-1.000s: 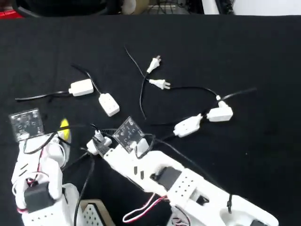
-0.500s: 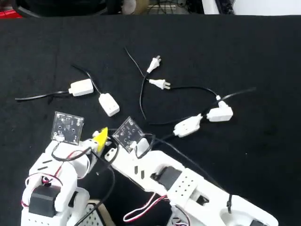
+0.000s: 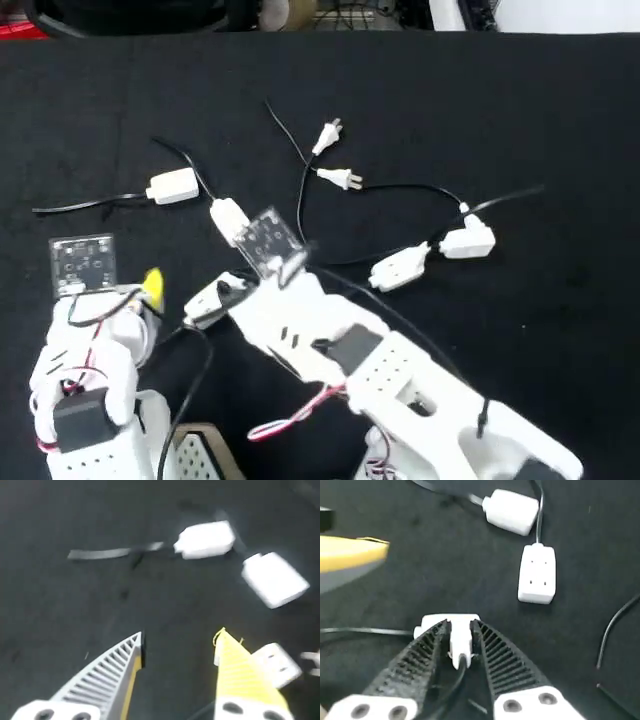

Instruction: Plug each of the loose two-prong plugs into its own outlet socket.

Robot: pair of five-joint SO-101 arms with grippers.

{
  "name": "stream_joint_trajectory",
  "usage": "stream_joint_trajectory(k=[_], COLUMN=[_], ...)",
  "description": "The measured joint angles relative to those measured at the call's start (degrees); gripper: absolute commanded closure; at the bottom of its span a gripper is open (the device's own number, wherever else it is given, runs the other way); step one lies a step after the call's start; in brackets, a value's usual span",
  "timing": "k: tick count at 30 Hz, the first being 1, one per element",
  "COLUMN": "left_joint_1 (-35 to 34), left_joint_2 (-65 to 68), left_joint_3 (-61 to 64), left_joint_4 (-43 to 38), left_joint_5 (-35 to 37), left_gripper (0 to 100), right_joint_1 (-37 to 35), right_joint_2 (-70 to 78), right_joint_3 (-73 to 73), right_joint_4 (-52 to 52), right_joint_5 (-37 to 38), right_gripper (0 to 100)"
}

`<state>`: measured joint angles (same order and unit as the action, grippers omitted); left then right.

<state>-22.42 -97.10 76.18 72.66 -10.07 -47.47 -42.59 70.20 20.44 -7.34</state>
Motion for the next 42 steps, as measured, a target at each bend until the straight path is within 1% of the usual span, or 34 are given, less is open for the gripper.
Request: stream_joint_trajectory(k=[3,6,9,13,19,26,28,36,42], left_joint_1=[-4.31,-7.21,-8.35,-8.35,-8.35,-8.35,-8.35,-8.35,-8.35], left_joint_2=[0.0,0.0,0.0,0.0,0.0,0.09,0.09,0.09,0.09], left_joint_3=[4.57,9.41,13.71,15.3,16.26,16.26,16.26,16.26,16.26], left_joint_4=[-1.23,-2.9,-5.45,-6.42,-6.77,-6.77,-6.77,-6.77,-6.77], left_joint_5=[-4.57,-8.18,-11.08,-14.07,-14.68,-14.68,-14.68,-14.68,-14.68], left_gripper=[76,76,77,77,77,77,77,77,77], right_joint_1=[-0.09,-0.09,-0.09,0.26,0.26,0.44,0.44,0.44,3.34], right_joint_2=[6.24,13.27,19.87,26.11,31.65,33.14,33.14,33.14,33.14], right_joint_3=[-3.6,-7.65,-12.04,-16.18,-20.48,-25.76,-26.46,-27.08,-29.8], right_joint_4=[0.97,1.05,1.32,1.32,1.49,12.57,14.33,15.47,15.47], right_joint_5=[0.0,-0.09,-0.18,-0.18,-0.26,-0.35,-0.35,-0.35,0.18], right_gripper=[98.7,98.7,98.7,98.7,98.7,98.7,98.7,98.7,98.7])
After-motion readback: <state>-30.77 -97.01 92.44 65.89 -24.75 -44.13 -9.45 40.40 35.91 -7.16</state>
